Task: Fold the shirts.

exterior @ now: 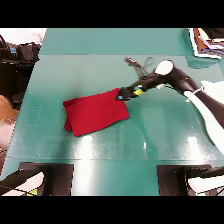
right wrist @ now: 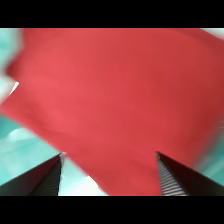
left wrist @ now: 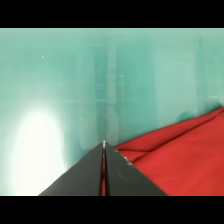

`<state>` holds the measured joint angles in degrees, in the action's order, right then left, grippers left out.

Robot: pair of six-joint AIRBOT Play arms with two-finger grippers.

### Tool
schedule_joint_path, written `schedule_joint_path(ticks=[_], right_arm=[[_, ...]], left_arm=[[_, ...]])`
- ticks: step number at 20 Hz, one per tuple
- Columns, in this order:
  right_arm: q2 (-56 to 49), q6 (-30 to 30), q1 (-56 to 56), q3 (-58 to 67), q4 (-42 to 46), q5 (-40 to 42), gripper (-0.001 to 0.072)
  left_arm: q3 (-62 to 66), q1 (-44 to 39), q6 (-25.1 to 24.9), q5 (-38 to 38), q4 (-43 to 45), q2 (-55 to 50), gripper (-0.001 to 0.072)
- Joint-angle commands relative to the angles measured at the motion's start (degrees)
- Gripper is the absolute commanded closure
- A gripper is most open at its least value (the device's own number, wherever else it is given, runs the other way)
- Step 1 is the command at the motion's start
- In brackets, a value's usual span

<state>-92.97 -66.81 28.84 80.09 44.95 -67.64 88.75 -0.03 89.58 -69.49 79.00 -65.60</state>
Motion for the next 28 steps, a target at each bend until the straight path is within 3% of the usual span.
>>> schedule_joint_path(ticks=[1, 5, 10, 12, 13, 14, 15, 17, 18, 22, 28], right_arm=[[1.3, -0.5, -9.9, -10.2, -4.7, 2.5, 0.0044], [-6.7, -0.4, -10.1, -8.2, -11.5, 1.3, 0.0046], [-17.6, -0.4, -0.4, 3.3, -16.5, -0.9, 0.0057], [-20.7, -0.4, 3.4, 7.6, -16.9, -2.4, 0.0152], [-21.8, -0.4, 5.0, 9.7, -17.0, -2.9, 0.0159], [-22.5, -0.4, 6.2, 11.4, -16.9, -2.9, 0.0223], [-22.7, -0.1, 7.1, 12.8, -16.9, -2.7, 0.0423], [-22.6, 1.8, 7.8, 15.6, -16.7, -2.4, 0.0655], [-22.6, 1.9, 7.7, 17.2, -16.3, -2.8, 0.0691], [-20.3, -0.4, 2.2, 23.0, -16.3, -2.3, 0.0692], [-9.7, -4.3, -21.5, 25.8, -11.1, -1.7, 0.0692]], left_arm=[[0.0, 0.0, 0.0, 0.9, -2.8, 0.1, 0.0681], [0.0, 0.0, 0.0, 1.7, -3.3, 0.0, 0.0681], [0.0, 0.0, -0.1, 1.7, -3.3, 0.0, 0.0681], [0.0, 0.0, -0.1, 1.7, -3.4, 0.0, 0.0681], [0.0, 0.0, -0.1, 1.6, -3.4, 0.0, 0.0681], [0.0, 0.0, -0.1, 1.4, -3.7, 0.0, 0.0681], [0.0, 0.0, -0.1, 1.4, -4.5, 0.0, 0.0681], [0.0, 0.0, -0.1, 1.3, -5.9, 0.0, 0.0681], [0.0, 0.0, 0.0, 1.3, -6.5, 0.0, 0.0681], [0.0, -3.8, 0.0, 0.8, -7.7, 0.0, 0.0681], [0.0, -16.3, 0.0, 4.7, -7.7, 0.0, 0.0681]])
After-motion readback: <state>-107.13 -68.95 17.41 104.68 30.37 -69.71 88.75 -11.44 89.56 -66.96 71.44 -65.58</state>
